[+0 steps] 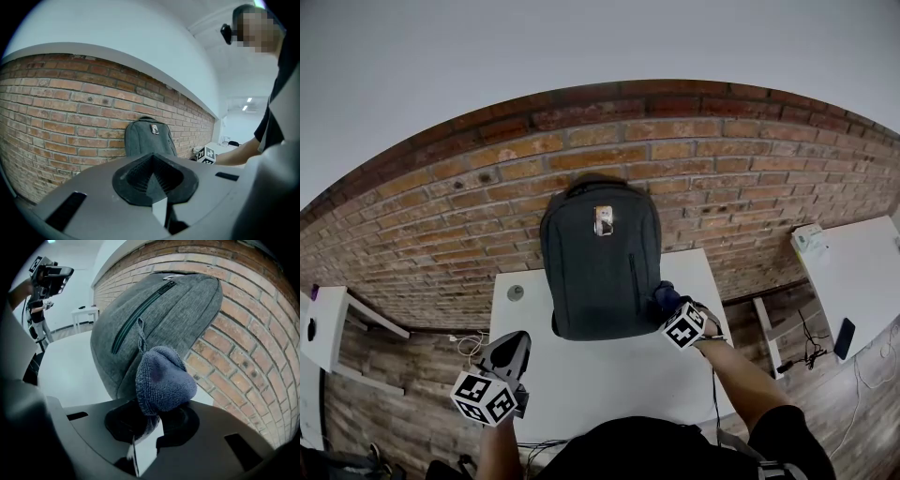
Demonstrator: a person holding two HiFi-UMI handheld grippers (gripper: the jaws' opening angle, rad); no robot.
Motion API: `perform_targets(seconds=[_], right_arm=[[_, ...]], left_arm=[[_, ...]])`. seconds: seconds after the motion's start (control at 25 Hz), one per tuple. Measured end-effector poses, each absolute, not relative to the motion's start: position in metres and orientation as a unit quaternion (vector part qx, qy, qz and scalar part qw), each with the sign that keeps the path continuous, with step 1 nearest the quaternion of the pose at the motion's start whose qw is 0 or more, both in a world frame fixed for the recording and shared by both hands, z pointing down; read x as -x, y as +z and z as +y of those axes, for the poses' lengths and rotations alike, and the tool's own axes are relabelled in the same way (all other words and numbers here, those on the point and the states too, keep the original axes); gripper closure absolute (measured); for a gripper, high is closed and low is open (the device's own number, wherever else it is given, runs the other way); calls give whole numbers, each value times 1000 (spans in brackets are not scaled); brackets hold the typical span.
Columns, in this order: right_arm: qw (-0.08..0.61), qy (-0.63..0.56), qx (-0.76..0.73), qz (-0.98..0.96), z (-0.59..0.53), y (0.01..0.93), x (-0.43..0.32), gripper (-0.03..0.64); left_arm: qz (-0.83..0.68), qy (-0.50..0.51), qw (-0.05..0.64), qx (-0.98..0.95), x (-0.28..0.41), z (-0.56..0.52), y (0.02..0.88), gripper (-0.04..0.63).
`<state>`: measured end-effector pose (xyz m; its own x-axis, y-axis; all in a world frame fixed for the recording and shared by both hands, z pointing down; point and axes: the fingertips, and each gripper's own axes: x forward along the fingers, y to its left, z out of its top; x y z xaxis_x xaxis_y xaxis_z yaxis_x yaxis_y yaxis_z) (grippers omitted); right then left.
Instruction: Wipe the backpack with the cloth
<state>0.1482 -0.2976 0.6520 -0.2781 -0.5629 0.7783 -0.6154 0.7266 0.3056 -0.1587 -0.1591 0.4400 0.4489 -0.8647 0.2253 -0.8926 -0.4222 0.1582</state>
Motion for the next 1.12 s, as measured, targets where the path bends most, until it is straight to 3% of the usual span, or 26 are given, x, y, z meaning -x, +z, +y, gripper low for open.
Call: perform_targets(seconds=[0.56,1.12], right_arm=[[496,74,-346,-793,-246,705,-142,552],[413,55,-382,-825,-292,624,-118,552]], left_arm=[[-511,50,138,-847,156,-164,448,600],[-519,49,140,-842,169,-164,447,601]])
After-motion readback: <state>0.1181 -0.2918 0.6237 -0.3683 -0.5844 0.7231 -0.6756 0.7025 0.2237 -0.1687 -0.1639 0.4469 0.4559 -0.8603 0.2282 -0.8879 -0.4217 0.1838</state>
